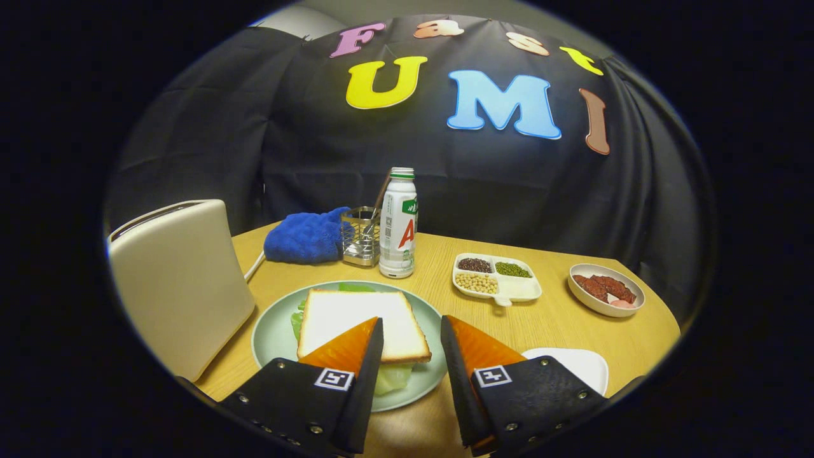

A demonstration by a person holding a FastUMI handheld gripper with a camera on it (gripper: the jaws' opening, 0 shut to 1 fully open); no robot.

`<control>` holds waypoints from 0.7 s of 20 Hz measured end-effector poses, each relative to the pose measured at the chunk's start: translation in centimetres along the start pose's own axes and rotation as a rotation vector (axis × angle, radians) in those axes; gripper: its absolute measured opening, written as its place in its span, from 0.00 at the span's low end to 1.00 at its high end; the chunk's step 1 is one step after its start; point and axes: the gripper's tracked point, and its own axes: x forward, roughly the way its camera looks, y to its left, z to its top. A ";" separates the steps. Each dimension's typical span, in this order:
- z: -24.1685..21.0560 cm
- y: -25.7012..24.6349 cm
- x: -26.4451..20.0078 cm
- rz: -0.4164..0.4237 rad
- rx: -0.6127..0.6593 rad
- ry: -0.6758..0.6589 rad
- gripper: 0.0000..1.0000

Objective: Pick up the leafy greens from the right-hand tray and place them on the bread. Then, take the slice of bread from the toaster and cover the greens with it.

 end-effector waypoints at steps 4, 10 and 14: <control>0.8 -0.4 -0.7 0.001 0.007 -0.027 0.55; 3.1 -5.2 -3.7 -0.052 0.028 -0.099 0.55; 3.6 -10.4 -6.1 -0.106 0.057 -0.132 0.55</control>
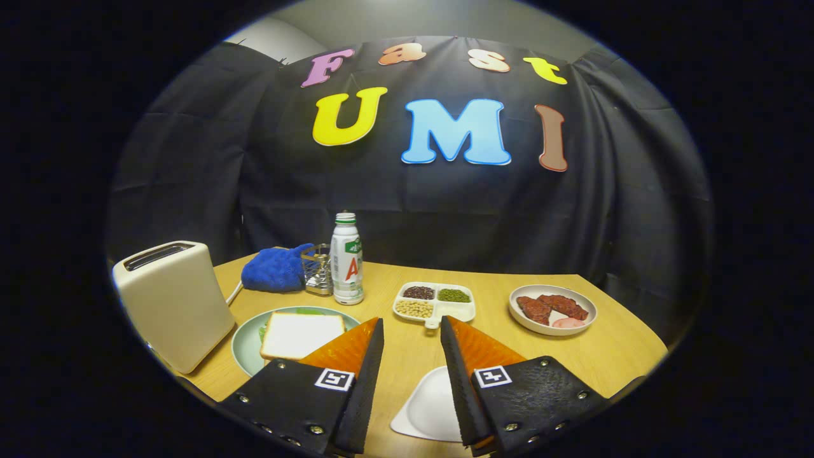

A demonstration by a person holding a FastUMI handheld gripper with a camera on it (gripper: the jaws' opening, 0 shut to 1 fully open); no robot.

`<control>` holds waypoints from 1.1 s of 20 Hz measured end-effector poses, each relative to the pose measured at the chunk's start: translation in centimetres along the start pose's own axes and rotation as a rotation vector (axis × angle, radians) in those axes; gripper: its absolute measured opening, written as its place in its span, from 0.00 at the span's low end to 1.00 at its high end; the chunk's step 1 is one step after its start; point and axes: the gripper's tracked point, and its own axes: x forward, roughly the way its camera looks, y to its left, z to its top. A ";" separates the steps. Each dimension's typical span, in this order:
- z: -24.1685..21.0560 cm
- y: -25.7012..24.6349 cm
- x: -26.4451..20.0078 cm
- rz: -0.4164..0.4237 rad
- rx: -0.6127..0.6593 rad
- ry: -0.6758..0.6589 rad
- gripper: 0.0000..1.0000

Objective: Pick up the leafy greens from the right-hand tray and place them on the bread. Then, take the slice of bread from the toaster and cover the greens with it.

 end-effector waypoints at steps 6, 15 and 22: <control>0.8 -10.1 -3.3 -0.101 0.021 -0.012 0.54; -1.2 -24.9 -7.3 -0.261 -0.025 -0.030 0.54; -2.4 -35.0 -9.4 -0.275 0.002 -0.082 0.54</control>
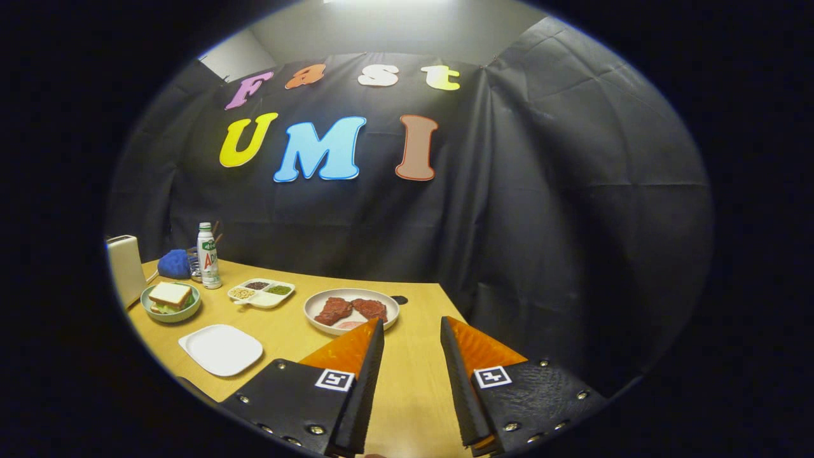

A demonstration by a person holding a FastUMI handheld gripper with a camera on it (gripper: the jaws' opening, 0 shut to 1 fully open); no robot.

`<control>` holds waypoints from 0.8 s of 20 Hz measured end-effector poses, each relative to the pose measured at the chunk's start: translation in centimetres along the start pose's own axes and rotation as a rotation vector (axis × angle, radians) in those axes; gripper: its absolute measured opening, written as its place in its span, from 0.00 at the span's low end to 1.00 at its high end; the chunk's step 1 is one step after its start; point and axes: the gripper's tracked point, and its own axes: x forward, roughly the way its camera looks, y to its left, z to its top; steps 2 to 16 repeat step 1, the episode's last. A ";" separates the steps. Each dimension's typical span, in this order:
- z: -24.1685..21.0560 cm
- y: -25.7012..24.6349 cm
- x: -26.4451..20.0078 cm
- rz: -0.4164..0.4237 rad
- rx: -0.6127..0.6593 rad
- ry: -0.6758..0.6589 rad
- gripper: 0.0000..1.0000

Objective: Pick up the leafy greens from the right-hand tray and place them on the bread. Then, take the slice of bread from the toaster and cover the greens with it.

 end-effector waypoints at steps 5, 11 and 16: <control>-0.1 -1.6 0.3 0.000 -0.011 -0.015 0.54; -0.1 -1.6 0.3 0.000 -0.011 -0.015 0.54; -0.1 -1.6 0.3 0.000 -0.011 -0.015 0.54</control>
